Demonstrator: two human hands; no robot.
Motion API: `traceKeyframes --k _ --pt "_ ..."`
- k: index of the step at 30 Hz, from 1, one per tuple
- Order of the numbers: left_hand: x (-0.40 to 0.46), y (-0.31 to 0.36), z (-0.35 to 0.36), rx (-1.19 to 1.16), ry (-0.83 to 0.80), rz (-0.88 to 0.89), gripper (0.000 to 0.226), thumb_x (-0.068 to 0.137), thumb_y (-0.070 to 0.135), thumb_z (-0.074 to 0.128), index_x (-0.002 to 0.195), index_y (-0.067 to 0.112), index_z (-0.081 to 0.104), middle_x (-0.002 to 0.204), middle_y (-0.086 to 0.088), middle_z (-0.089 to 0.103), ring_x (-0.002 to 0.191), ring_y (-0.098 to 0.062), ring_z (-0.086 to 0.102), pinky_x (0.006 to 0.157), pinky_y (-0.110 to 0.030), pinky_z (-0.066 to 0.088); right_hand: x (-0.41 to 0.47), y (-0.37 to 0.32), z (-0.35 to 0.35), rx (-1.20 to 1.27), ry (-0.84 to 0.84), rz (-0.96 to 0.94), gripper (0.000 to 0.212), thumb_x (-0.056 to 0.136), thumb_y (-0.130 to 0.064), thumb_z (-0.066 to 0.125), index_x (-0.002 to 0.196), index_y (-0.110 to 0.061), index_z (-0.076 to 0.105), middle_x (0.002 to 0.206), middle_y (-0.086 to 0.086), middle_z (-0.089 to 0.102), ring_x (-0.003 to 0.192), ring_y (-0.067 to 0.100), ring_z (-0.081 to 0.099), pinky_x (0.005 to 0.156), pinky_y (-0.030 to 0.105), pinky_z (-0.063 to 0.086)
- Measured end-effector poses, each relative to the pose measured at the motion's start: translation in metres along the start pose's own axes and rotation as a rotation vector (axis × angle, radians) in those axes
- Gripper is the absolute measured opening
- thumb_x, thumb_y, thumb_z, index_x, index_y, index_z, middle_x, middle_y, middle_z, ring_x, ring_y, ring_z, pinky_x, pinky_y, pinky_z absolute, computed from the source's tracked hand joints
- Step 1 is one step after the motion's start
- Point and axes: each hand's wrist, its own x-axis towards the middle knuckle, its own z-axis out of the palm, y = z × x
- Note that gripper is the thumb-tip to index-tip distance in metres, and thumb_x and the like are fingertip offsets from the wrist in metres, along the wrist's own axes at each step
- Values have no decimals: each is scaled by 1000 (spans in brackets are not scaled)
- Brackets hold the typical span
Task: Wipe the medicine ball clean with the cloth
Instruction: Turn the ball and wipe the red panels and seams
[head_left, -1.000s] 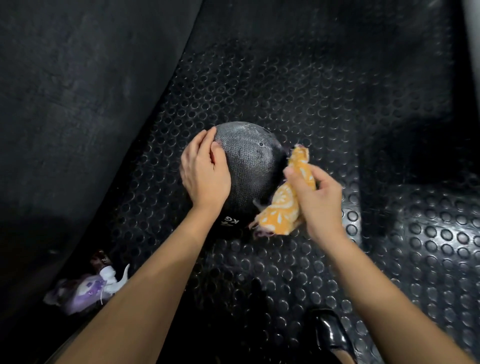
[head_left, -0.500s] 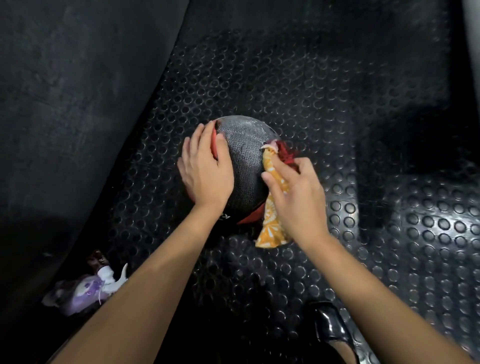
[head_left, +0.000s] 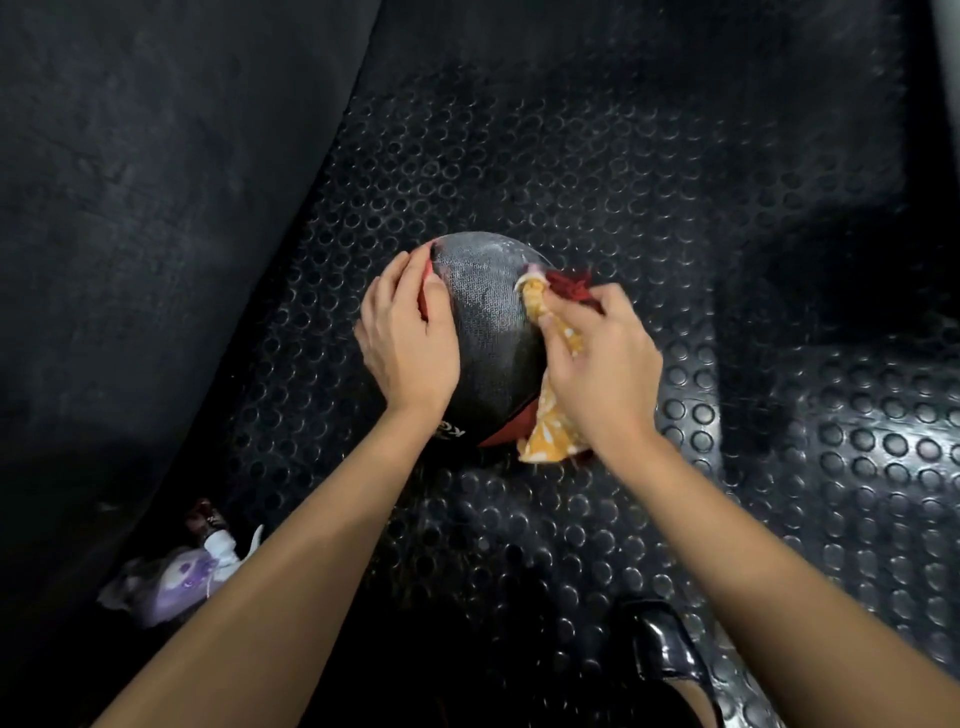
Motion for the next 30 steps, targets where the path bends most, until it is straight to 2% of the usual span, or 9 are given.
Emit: traceKeyframes --k 2,6,9,11,17,21,23,26,30 --pt "0 3 3 5 11 -20 46 94 37 31 134 33 52 144 11 44 134 -14 33 112 -44 25 -2 -3 1 11 12 35 27 90 -30 58 116 -25 67 101 -1 55 87 17 57 66 27 43" --pt "2 4 2 -8 -3 -20 41 97 31 33 134 33 53 144 11 44 134 -14 33 112 -44 26 -28 -3 1 -38 -17 -189 24 85 -24 64 108 -22 71 96 5 57 80 22 59 53 27 44" --pt "-1 1 1 -9 1 -12 46 93 37 29 133 35 53 143 13 44 133 -13 33 111 -42 27 3 7 -2 -22 -14 -5 25 89 -27 61 113 -25 69 101 0 55 86 19 57 64 25 38" --pt "-1 3 3 -8 2 -30 44 95 36 31 132 37 53 143 13 44 132 -13 34 111 -41 27 5 7 0 -4 -10 90 28 91 -29 57 117 -26 66 104 -3 53 88 15 55 70 27 40" --pt "2 1 0 -18 4 -10 44 95 33 32 131 34 55 142 11 46 131 -15 35 111 -41 27 -27 -2 -2 -77 -36 -231 26 81 -20 71 106 -21 71 91 5 57 74 23 58 47 25 42" --pt "1 3 3 0 11 -27 45 94 33 30 132 36 54 143 11 44 131 -15 34 111 -38 26 1 -3 -2 -56 -31 4 26 88 -26 61 113 -25 68 102 3 55 86 22 58 61 30 46" --pt "0 5 5 21 8 -25 43 96 31 31 132 37 53 144 12 42 132 -15 33 111 -38 25 -11 -9 -1 -65 -21 -54 27 87 -24 62 113 -25 67 97 4 54 80 22 56 55 31 47" --pt "1 6 5 40 3 -3 47 93 34 28 132 37 53 144 13 43 133 -14 32 111 -41 26 -28 -12 -5 -169 -31 -266 26 81 -23 64 106 -23 70 89 6 54 72 22 55 43 22 34" --pt "-3 7 7 64 9 23 46 93 32 30 131 36 54 143 11 43 132 -17 33 110 -44 27 15 -14 -9 -188 -32 -130 18 84 -20 65 100 -19 72 94 7 53 77 26 57 51 27 39"
